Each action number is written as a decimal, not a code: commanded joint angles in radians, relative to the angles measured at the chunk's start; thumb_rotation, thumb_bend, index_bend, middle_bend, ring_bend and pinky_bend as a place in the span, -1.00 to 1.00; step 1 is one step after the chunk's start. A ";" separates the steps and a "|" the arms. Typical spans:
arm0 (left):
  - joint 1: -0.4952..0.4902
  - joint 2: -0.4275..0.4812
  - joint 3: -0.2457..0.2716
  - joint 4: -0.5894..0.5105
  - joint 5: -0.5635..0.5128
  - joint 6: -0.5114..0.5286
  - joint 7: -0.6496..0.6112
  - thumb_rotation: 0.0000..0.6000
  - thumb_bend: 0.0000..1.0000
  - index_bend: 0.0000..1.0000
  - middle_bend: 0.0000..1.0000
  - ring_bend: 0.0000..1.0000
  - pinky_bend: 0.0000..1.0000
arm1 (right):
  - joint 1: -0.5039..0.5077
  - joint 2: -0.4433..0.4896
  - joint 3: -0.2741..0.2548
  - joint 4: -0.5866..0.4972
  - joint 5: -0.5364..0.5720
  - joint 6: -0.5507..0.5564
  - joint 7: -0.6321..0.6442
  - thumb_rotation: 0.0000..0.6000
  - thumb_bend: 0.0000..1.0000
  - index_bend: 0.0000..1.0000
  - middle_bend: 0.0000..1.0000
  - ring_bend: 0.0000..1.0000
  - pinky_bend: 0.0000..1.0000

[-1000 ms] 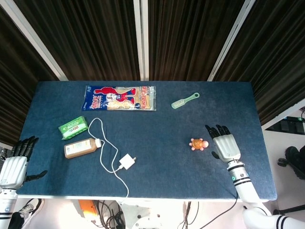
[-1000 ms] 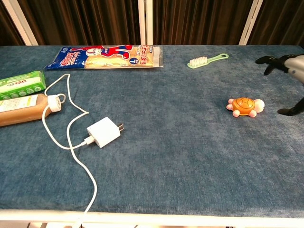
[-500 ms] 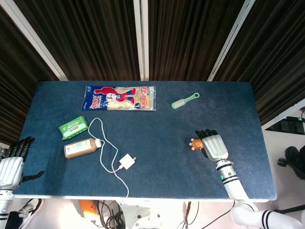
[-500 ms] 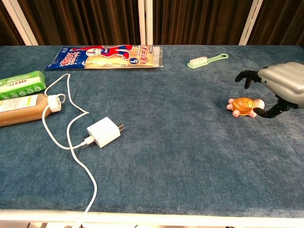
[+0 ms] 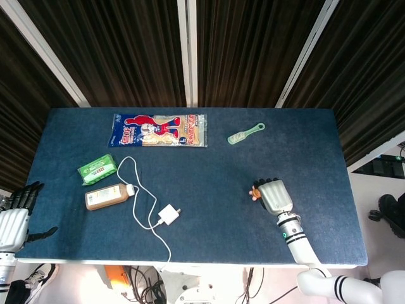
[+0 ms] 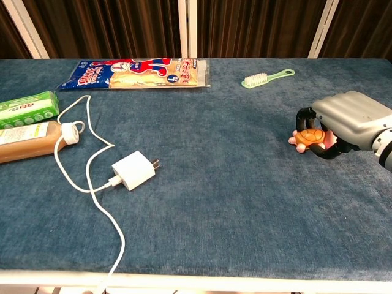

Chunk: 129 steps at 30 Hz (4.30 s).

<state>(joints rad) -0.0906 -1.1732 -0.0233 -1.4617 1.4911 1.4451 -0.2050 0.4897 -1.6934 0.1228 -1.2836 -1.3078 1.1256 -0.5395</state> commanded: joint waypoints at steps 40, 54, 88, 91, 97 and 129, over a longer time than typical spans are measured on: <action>-0.002 0.001 0.001 -0.004 -0.001 -0.009 -0.004 1.00 -1.00 -0.95 -0.95 -1.00 -1.00 | -0.018 0.077 -0.006 -0.063 -0.004 0.030 0.051 1.00 -0.50 -0.08 -0.21 -0.23 -0.20; 0.002 0.004 -0.002 -0.004 -0.007 -0.006 -0.007 1.00 -1.00 -0.95 -0.95 -1.00 -1.00 | -0.008 -0.055 -0.006 0.092 -0.021 0.071 0.026 1.00 -0.02 0.96 0.60 0.60 0.59; 0.001 0.005 0.005 0.005 0.004 -0.014 -0.042 1.00 -1.00 -0.95 -0.95 -1.00 -1.00 | -0.028 0.062 -0.008 -0.046 0.003 0.048 0.033 1.00 -0.73 -0.19 -0.11 -0.19 0.24; 0.000 0.003 0.006 0.011 0.005 -0.016 -0.047 1.00 -1.00 -0.95 -0.95 -1.00 -1.00 | -0.020 0.037 -0.003 -0.016 0.007 0.045 0.030 1.00 -0.68 -0.13 -0.08 -0.17 0.24; 0.002 0.001 0.005 0.021 0.002 -0.014 -0.059 1.00 -1.00 -0.95 -0.95 -1.00 -1.00 | -0.005 -0.015 0.006 0.048 0.009 0.039 0.032 1.00 -0.47 0.16 0.06 0.05 0.34; 0.000 0.006 -0.003 -0.002 0.004 -0.002 -0.042 1.00 -1.00 -0.95 -0.95 -1.00 -1.00 | -0.126 0.214 0.032 -0.214 0.071 0.141 0.150 1.00 -1.00 -1.00 -1.00 -1.00 -1.00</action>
<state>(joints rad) -0.0894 -1.1682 -0.0254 -1.4618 1.4961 1.4427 -0.2493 0.3974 -1.5398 0.1558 -1.4310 -1.2666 1.2574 -0.3916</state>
